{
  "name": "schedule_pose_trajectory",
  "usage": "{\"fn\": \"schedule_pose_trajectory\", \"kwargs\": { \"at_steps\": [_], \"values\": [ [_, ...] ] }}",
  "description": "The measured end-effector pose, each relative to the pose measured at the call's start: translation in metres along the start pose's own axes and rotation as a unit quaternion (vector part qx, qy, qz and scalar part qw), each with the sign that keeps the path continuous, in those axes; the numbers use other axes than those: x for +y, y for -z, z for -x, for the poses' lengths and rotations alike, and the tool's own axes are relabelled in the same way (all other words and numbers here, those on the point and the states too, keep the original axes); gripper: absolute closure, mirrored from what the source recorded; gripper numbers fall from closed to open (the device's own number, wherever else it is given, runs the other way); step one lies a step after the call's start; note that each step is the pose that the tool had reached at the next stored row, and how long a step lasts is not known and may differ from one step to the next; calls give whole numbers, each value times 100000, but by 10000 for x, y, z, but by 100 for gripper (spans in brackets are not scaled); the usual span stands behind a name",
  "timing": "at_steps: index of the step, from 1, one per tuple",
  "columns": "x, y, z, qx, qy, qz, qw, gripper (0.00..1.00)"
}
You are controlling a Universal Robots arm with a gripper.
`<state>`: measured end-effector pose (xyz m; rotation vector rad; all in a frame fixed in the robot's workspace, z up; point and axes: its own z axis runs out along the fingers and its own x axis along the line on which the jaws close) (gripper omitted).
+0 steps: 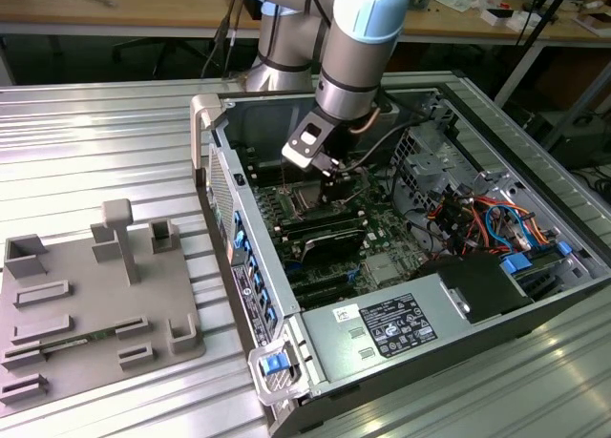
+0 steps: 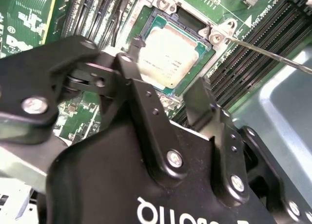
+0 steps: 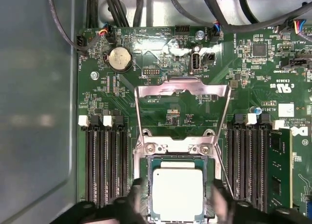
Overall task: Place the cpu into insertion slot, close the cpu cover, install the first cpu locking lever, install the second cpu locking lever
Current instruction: 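Place the cpu into insertion slot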
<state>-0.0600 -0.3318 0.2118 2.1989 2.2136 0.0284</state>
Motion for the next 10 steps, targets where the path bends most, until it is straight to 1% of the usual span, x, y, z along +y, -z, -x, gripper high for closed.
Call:
{"fn": "schedule_pose_trajectory", "kwargs": {
  "at_steps": [3, 4, 5, 6, 9, 10],
  "values": [
    [1, 37, 0, 4, 2, 3, 100000, 52],
    [2, 51, 0, 0, 3, 3, 100000, 52],
    [2, 64, 0, -13, 5, 2, 100000, 58],
    [3, 77, 0, -22, 6, -1, 100000, 58],
    [4, 100, 0, -65, 11, 0, 100000, 76],
    [4, 101, 0, -58, 15, 9, 100000, 76]
  ]
}}
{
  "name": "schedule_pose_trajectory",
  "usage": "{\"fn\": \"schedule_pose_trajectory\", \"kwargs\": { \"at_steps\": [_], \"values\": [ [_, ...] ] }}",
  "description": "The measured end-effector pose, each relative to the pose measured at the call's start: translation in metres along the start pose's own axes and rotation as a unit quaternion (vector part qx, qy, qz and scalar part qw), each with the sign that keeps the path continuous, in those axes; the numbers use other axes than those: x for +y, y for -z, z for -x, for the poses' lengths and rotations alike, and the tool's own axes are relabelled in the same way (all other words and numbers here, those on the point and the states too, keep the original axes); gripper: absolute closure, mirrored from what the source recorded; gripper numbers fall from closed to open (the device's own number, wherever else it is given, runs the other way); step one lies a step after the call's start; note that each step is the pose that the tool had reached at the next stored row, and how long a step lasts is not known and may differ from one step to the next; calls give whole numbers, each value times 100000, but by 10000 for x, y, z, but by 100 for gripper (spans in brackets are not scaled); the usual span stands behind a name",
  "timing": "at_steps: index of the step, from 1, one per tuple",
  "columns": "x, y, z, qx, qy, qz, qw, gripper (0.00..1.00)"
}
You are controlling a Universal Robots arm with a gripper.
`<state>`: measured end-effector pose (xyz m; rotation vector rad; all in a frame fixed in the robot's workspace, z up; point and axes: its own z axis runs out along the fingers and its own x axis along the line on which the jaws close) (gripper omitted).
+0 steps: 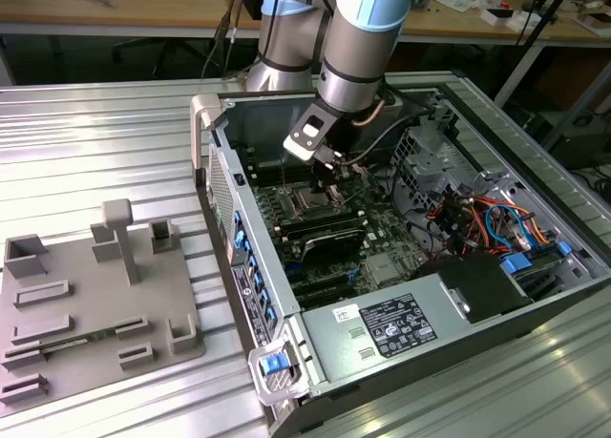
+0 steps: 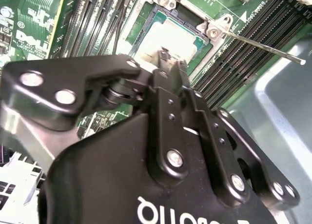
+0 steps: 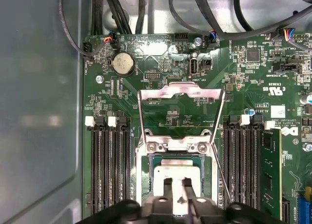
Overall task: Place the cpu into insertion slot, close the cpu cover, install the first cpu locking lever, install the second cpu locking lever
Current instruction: 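Place the cpu into insertion slot, then close the cpu cover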
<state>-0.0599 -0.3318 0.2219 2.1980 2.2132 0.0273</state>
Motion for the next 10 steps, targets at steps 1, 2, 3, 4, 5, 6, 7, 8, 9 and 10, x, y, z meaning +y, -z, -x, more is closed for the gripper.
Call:
{"fn": "schedule_pose_trajectory", "kwargs": {
  "at_steps": [1, 2, 3, 4, 5, 6, 7, 8, 9, 10],
  "values": [
    [0, 0, 0, -1, 35, 0, 100000, 82],
    [0, 1, 0, 0, 180, -1, 100000, 88],
    [-1, 1, 0, 3, 408, -1, 99999, 88],
    [-1, 1, 0, 12, 732, -4, 99997, 89],
    [-1, 1, 0, 11, 761, -5, 99997, 89],
    [-1, 1, 0, 12, 762, -3, 99997, 89],
    [-1, 1, 0, 10, 766, -4, 99997, 89],
    [-1, 1, 0, 12, 794, -3, 99997, 89],
    [-1, 1, 0, 13, 818, -5, 99997, 89],
    [-1, 1, 0, 14, 823, -4, 99997, 89]
  ]
}}
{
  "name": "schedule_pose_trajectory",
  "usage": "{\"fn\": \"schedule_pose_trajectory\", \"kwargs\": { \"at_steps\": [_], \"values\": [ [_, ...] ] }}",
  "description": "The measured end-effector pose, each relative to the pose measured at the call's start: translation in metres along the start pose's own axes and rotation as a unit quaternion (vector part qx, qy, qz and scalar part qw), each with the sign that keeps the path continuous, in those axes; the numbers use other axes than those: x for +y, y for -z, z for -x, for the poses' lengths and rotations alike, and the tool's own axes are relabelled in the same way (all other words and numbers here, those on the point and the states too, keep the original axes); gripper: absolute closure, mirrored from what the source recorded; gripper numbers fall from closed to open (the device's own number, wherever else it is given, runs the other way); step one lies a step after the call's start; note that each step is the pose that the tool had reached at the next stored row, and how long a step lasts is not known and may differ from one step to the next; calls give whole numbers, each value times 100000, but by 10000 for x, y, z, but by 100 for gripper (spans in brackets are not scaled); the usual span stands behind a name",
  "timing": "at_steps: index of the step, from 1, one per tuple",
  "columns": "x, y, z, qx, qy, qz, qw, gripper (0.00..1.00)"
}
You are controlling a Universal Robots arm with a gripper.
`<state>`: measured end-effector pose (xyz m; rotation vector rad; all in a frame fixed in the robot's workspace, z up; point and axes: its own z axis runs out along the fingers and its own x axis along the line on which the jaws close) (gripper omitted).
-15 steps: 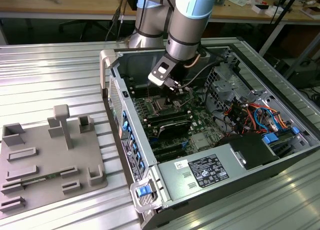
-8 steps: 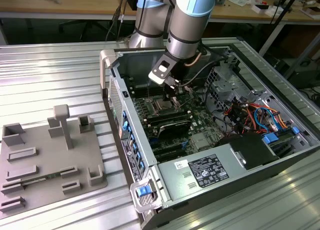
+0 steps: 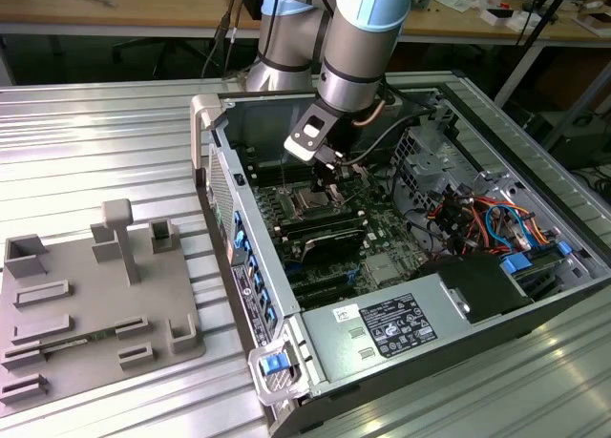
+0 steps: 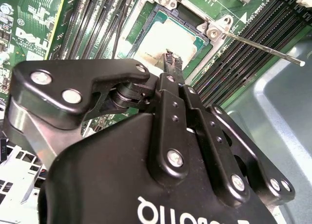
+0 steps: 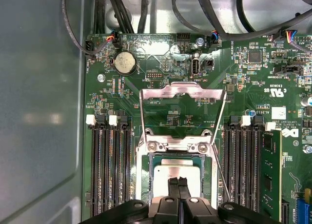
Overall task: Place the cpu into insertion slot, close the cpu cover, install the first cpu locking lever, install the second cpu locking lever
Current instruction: 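Close the cpu cover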
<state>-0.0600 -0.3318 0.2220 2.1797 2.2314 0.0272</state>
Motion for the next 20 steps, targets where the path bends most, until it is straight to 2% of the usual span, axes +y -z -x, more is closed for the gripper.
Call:
{"fn": "schedule_pose_trajectory", "kwargs": {
  "at_steps": [9, 13, 16, 20],
  "values": [
    [1, 0, 0, -1, 18, -1, 100000, 89],
    [58, -4, 1, 0, 14, -2, 100000, 89],
    [67, -1, 0, -6, 12, -3, 100000, 89],
    [68, 55, 0, 0, 11, 1, 100000, 89]
  ]
}}
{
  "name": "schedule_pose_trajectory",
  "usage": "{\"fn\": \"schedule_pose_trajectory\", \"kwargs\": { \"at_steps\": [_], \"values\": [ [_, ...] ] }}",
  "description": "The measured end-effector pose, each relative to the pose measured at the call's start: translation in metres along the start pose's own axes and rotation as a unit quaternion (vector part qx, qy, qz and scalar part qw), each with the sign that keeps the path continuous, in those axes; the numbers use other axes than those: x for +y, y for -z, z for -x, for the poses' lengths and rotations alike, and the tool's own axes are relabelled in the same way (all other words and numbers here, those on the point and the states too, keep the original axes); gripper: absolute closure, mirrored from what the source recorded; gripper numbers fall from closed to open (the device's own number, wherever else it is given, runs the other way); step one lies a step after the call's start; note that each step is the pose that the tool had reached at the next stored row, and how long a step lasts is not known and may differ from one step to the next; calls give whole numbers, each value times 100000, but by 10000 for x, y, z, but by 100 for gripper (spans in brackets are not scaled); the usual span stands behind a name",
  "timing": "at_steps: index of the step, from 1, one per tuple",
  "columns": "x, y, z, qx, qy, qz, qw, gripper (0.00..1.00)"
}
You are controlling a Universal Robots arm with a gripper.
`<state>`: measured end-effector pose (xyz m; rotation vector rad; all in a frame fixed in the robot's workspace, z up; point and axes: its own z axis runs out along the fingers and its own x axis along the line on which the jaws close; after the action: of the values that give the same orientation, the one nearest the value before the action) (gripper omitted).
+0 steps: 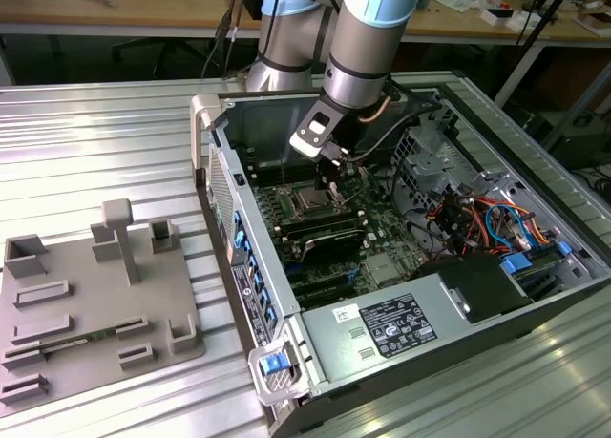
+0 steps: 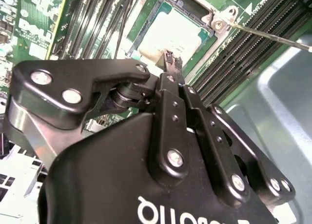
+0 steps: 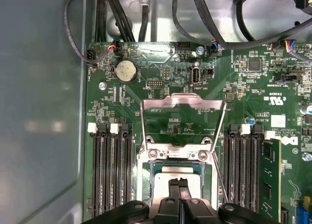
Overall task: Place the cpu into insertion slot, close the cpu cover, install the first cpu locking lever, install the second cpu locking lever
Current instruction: 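Close the cpu cover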
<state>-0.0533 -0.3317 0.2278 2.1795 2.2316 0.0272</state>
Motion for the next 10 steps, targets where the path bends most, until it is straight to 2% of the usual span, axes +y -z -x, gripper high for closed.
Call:
{"fn": "schedule_pose_trajectory", "kwargs": {
  "at_steps": [1, 2, 5, 8, 10],
  "values": [
    [5, 10, 0, 6, 2, 5, 100000, 89],
    [63, 8, -5, -1, -4, -3, 100000, 89],
    [148, 4, -21, -3, 4, -2, 100000, 89],
    [157, 32, -23, -5, 5, 6, 100000, 89],
    [159, 63, -49, -7, 5, 41, 100000, 89]
  ]
}}
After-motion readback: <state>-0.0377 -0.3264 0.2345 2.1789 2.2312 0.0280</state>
